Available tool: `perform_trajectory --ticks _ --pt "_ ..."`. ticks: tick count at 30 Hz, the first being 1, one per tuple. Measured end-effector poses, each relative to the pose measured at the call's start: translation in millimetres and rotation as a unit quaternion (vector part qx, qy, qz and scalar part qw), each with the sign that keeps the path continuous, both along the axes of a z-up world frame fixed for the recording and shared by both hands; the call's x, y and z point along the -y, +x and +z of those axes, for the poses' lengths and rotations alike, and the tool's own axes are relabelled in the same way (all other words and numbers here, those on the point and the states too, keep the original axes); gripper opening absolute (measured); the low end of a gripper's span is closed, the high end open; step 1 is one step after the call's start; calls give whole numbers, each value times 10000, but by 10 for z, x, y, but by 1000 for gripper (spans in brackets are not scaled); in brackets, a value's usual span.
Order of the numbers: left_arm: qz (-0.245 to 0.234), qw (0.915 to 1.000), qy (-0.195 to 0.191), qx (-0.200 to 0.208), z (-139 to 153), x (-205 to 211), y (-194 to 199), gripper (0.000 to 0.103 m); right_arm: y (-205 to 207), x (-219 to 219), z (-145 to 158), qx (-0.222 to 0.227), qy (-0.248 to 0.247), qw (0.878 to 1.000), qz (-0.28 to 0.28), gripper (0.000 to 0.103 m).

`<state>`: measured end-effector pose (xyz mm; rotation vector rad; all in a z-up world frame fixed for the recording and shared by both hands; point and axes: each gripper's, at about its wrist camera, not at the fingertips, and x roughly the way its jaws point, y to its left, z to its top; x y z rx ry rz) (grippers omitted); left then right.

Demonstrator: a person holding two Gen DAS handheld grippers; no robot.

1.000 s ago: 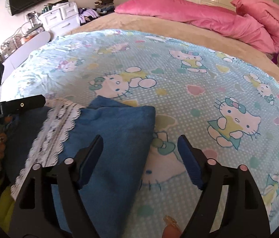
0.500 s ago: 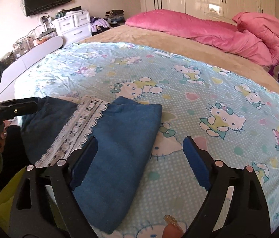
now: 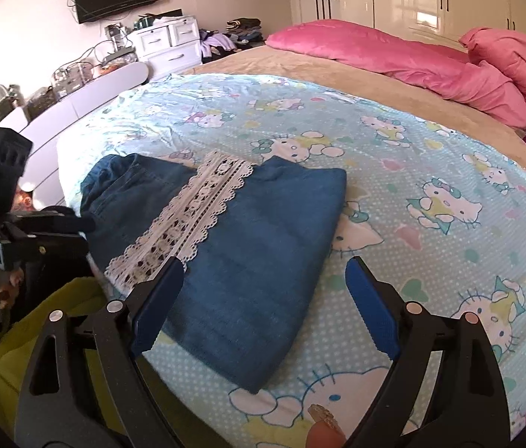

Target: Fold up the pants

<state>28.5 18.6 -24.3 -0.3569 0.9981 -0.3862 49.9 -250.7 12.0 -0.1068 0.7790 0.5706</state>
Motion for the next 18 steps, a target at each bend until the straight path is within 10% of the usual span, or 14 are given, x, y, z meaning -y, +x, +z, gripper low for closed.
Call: perform_trajectory --ticks 2,12,18 --pt "-32 10000 -20 -83 -39 28 3 78 -41 4 -12 21 -19 10000 28 82" --pt "-304 9978 67 -577 -297 314 172 77 -118 -49 -155 -82 -107 9997 199 82" --pt "-431 9967 526 -442 -300 459 174 29 -153 -178 -206 -163 -88 9991 372 82"
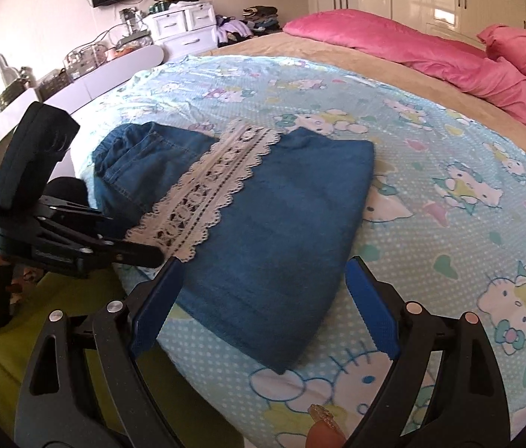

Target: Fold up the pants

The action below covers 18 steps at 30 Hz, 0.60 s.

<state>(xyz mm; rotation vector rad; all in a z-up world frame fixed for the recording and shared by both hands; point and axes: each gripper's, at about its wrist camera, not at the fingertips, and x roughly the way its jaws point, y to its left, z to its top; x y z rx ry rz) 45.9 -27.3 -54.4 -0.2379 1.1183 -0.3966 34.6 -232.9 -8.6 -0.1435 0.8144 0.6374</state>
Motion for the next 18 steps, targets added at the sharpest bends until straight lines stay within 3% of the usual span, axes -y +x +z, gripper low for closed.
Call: perform_trajectory --ticks 4,7,11,18 --pt "-33 9994 259 222 90 -39 -97 26 -67 -101 59 130 77 9996 220 81" --pt "-2 9996 221 174 66 -92 -92 28 -63 -166 11 104 -98 9995 286 77" --pt "-20 9995 259 157 46 -84 -87 30 7 -160 -211 -161 -606 9980 57 67" --pt "-41 9990 362 240 73 -30 -76 35 49 -93 -341 -365 -597 9975 -31 64"
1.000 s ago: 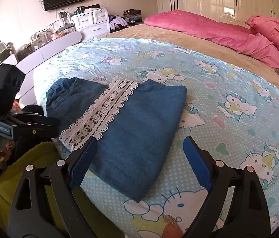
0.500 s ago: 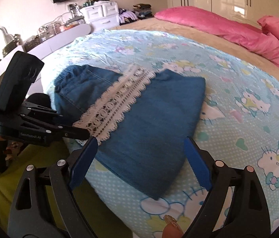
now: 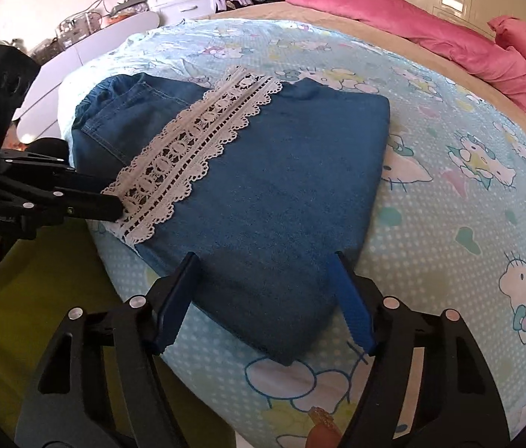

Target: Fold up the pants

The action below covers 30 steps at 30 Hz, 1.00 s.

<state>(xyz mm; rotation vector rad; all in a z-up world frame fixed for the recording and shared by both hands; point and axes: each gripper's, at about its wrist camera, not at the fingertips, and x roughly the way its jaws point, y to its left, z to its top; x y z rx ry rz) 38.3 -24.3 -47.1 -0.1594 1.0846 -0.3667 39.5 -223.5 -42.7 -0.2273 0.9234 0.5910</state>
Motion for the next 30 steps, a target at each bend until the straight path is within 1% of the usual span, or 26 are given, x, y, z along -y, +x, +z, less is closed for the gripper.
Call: perform_trajectory --ticks 5,7,12,13,15,16,18,20,21,24,25,27,29,30 --pt "16 9999 52 85 42 -8 -31 36 3 39 82 -26 126 9999 -30 64" --pt "17 9999 69 133 67 -15 -51 39 3 61 129 1 160 9999 -57 64" --pt "31 9996 145 253 135 -33 -91 40 5 92 217 54 207 9997 -103 64" --pt "37 9995 156 278 149 -38 -102 46 6 97 234 66 213 9997 -111 64" --pt "48 9993 171 344 188 -53 -124 51 3 102 279 109 223 9996 -131 66" --pt "52 9991 175 370 203 -66 -136 51 1 104 305 128 235 9995 -140 68" --pt "62 9990 178 411 233 -85 -153 52 0 113 341 167 250 9994 -165 70" --pt "74 9989 157 428 248 -111 -163 57 -5 118 372 207 237 9993 -200 77" --pt "90 9989 150 438 255 -124 -166 59 -9 118 387 235 231 9992 -214 77" --pt "145 9985 153 497 291 -160 -185 61 -12 114 415 264 265 9991 -222 78" --pt "160 9984 159 516 302 -168 -191 65 -14 111 426 278 262 9990 -237 79" --pt "211 9979 198 577 337 -192 -208 70 -13 108 447 289 296 9989 -232 80" --pt "238 9975 225 622 368 -209 -217 73 -15 100 464 308 303 9988 -242 82" --pt "268 9973 240 644 383 -224 -223 77 -16 95 478 321 308 9987 -240 82"
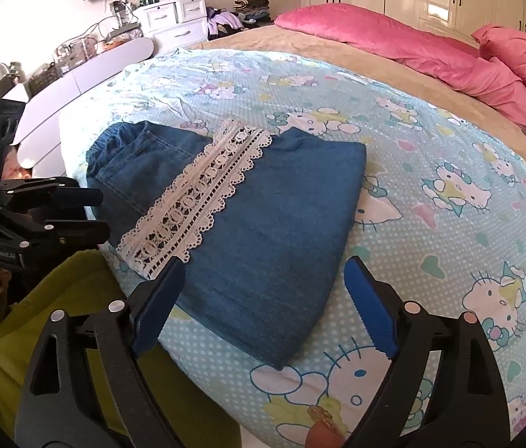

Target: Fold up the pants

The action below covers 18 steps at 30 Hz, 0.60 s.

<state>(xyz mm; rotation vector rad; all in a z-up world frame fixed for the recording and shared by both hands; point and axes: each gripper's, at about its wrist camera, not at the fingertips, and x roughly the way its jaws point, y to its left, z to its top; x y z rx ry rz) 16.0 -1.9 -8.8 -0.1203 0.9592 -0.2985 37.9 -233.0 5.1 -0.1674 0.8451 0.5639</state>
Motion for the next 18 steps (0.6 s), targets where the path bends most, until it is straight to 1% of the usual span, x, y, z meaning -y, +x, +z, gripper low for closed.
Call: perform_trajectory --ticks 3,6,8,10,12,18 --pt "64 10000 23 69 41 -57 -26 79 -3 -19 57 53 43 10000 14 84" --pt "199 9997 -8 158 104 -165 -56 87 10 -46 128 114 100 9999 29 86" --pt "285 9994 -51 204 142 -247 -61 87 30 -83 190 177 141 9997 63 87" --pt "475 9985 -61 250 183 -378 -61 89 62 -137 245 217 175 9995 116 87" --pt "673 9973 -84 281 216 -527 -78 93 90 -194 283 231 199 9994 179 88" --pt "1227 9917 -272 269 208 -997 -109 94 184 -512 389 246 244 9980 533 89"
